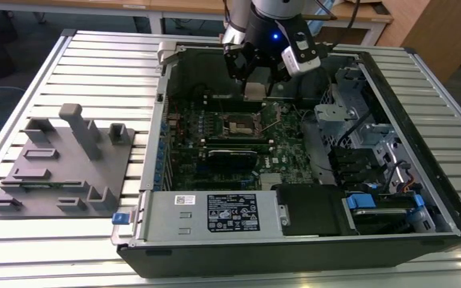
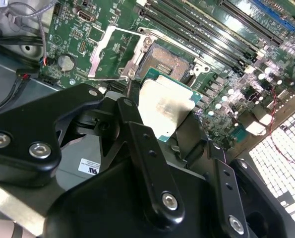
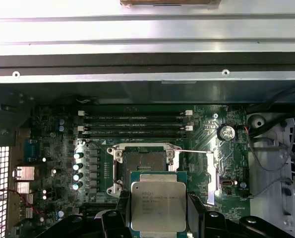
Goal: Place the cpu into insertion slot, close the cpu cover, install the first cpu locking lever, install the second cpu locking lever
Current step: 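Place the cpu into insertion slot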
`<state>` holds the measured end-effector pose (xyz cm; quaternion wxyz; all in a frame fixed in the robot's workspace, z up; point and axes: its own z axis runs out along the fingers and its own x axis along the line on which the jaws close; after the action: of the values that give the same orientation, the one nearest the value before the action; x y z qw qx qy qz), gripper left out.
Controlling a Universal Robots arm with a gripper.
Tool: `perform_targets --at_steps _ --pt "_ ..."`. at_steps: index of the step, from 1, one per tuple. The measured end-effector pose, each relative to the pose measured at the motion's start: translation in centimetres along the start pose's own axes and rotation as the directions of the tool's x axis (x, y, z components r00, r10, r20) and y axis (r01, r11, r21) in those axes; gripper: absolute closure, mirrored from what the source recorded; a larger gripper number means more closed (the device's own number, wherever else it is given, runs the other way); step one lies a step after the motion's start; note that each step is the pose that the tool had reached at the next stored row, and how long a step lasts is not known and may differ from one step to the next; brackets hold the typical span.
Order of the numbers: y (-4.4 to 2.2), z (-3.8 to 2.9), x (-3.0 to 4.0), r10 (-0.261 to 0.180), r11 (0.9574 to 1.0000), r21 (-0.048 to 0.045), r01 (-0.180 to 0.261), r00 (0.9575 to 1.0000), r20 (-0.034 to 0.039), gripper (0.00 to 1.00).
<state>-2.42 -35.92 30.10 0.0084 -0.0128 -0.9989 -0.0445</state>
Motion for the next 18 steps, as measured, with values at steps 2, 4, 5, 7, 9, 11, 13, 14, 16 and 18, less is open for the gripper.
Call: perform_targets --at_steps 2,4,5,7,9,11,13,14,16,18 --pt "0.0 0.0 0.0 0.0 1.0 0.0002 0.0 1.0 0.0 0.46" --pt "0.0 0.02 0.0 0.0 1.0 -0.0001 0.0 1.0 0.0001 0.46" --pt "0.0 0.05 0.0 0.0 1.0 -0.0004 0.0 1.0 0.0002 0.46" --pt "-0.02 0.2 0.0 0.0 1.0 -0.0007 0.0 1.0 0.0002 0.46" --pt "-0.03 0.4 -0.01 0.0 1.0 -0.0007 0.0 1.0 0.0001 0.46" --pt "-0.05 0.61 -0.01 0.0 1.0 -0.0007 0.0 1.0 0.0001 0.46" --pt "-0.06 0.71 -0.01 0.0 1.0 -0.0005 0.0 1.0 0.0 0.46" --pt "-0.06 0.71 -0.01 0.0 1.0 -0.0005 0.0 1.0 0.0 0.46" --pt "-0.07 0.71 -0.01 0.0 1.0 -0.0003 0.0 1.0 0.0 0.46" --pt "-0.07 0.83 -0.01 0.0 1.0 -0.0005 0.0 1.0 0.0 0.46"
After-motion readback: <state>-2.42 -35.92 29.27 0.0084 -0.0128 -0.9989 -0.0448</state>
